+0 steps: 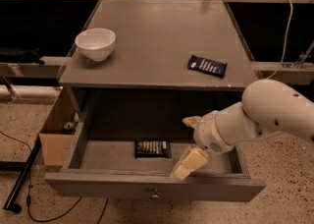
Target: Pick rxbar chocolate from top drawer and place on counter
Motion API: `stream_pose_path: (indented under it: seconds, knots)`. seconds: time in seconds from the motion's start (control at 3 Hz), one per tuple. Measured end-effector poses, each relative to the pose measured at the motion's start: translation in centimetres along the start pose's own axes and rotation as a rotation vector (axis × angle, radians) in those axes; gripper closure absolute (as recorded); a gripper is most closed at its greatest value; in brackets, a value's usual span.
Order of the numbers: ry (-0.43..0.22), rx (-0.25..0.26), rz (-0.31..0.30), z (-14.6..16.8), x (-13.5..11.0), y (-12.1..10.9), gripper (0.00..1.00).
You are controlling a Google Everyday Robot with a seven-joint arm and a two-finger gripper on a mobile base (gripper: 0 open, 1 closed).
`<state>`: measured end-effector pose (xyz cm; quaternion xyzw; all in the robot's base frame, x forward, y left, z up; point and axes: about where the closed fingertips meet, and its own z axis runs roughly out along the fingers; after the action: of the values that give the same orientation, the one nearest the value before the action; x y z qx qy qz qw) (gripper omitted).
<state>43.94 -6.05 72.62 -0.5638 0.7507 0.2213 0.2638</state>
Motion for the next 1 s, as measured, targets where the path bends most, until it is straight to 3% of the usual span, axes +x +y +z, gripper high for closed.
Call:
stream_pose_path:
  seconds: [0.33,0.67,1.0]
  knots:
    - [0.012,0.008,0.014,2.1,0.2,-1.7,0.00]
    - [0.039,0.057,0.043,2.8,0.8,-4.4,0.00]
    - [0.045,0.064,0.046,3.9,1.0,-5.2,0.00]
